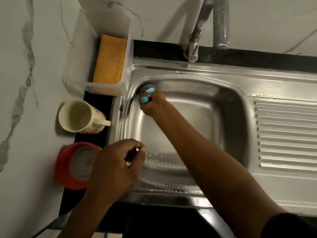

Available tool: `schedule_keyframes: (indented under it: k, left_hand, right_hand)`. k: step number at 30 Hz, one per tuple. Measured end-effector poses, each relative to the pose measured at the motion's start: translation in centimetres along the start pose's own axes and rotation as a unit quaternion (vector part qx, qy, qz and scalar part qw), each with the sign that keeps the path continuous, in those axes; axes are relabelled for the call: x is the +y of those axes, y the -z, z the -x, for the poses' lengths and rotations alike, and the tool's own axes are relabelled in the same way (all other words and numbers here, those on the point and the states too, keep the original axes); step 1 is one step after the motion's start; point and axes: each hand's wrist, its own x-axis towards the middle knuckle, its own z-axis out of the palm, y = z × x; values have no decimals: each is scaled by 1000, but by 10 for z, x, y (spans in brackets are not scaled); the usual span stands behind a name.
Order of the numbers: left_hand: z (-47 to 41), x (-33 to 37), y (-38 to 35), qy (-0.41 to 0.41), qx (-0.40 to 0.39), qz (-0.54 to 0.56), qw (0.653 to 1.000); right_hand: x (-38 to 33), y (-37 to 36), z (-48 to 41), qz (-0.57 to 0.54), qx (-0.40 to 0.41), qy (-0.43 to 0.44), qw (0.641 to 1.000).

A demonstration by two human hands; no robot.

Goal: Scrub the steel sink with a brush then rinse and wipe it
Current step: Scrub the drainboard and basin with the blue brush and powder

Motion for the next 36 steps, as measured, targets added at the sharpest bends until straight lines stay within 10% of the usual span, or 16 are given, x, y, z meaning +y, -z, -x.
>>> schedule_keyframes:
  k: [3,5,8,10,15,24,32,36]
  left_hand:
    - [2,-5,-2,-5,8,-4,1000]
    - [5,-5,-1,-1,2,0,1000]
    - [7,-6,1,6,9,9,1000]
    - [9,-7,2,4,13,6,1000]
    - [8,-6,0,4,9,7,1000]
    - [7,1,-2,6,14,0,1000]
    - [15,-7,-3,10,2,7,1000]
    - [18,-10,-1,9,24,16,1000]
  right_hand:
    - [-41,26,49,101,35,73,992]
    - [-45,53,96,379,51,187,905]
    - [-30,36,84,399,15,245,883]
    - [-15,4,50,128,43,-14,991]
    - [-24,11,-18,-122,-14,-77,989]
    - [-7,14,-27,-2,25,-60,998]
    - [-24,26,-20,-191,10,-53,980]
    - [-6,24,-27,-107,24,-48,993]
